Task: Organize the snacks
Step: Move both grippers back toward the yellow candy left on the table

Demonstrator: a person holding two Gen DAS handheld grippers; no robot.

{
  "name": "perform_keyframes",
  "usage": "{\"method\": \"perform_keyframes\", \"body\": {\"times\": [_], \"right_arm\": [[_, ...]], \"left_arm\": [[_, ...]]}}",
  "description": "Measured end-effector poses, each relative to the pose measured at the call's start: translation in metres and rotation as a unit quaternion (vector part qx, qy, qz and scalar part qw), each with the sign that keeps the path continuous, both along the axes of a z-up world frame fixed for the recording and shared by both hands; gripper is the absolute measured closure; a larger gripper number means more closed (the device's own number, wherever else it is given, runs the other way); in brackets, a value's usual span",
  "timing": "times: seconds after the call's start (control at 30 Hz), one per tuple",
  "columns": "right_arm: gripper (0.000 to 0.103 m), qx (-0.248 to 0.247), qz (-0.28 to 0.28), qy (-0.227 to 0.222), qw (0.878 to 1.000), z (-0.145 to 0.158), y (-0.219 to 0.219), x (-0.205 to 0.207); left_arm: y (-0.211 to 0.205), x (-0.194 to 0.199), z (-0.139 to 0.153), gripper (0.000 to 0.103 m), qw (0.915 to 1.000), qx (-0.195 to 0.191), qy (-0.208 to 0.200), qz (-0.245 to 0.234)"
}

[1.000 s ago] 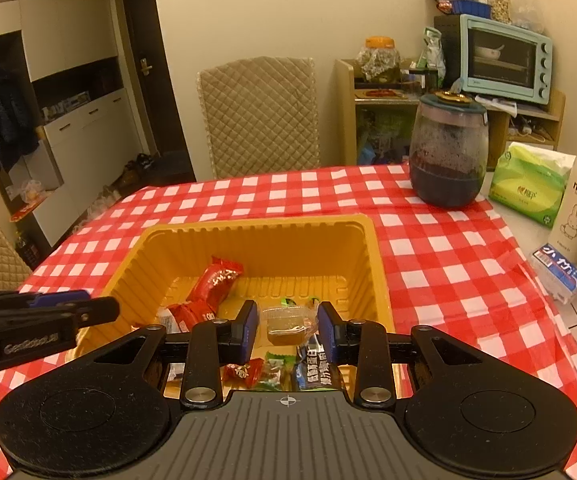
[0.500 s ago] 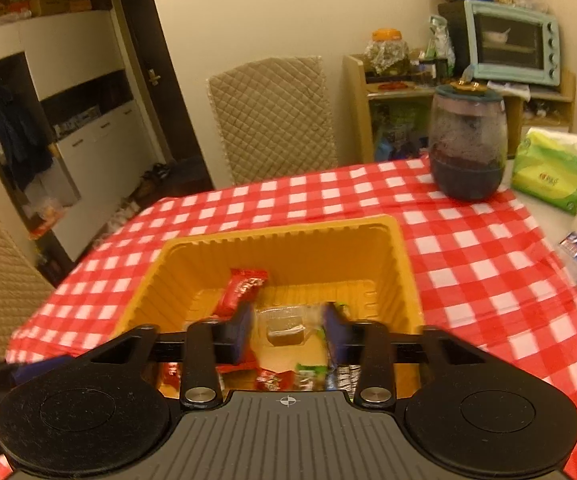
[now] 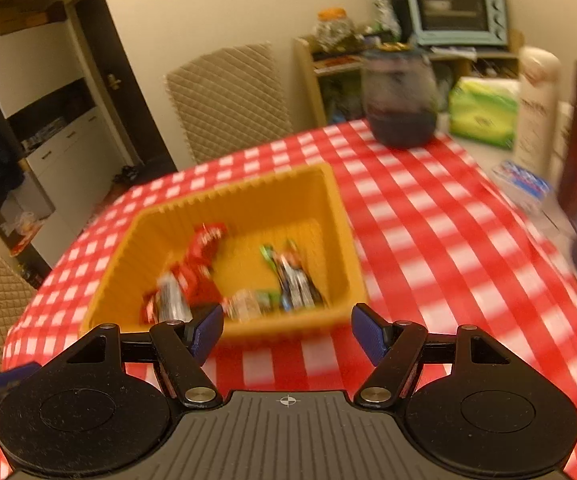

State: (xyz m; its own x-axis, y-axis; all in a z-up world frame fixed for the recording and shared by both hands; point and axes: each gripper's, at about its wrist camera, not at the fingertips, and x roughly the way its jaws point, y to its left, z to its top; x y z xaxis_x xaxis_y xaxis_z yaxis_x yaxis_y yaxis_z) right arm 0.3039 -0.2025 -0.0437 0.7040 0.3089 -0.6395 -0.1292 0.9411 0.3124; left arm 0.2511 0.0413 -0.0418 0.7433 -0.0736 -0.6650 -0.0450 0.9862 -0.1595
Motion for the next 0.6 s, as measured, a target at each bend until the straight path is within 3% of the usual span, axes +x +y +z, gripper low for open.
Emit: {"method": "perform_keyframes", "body": {"times": [0.27, 0.6], "right_arm": [[0.032, -0.003, -0.014, 0.023, 1.0, 0.003, -0.009, -0.068], [0.032, -0.017, -0.011, 0.015, 1.0, 0.022, -0.007, -0.125]], "left_arm": [[-0.01, -0.042, 0.007, 0.042, 1.0, 0.0, 0.003, -0.001], [-0.018, -0.088, 0.021, 0.033, 1.0, 0.006, 0.002, -0.005]]}}
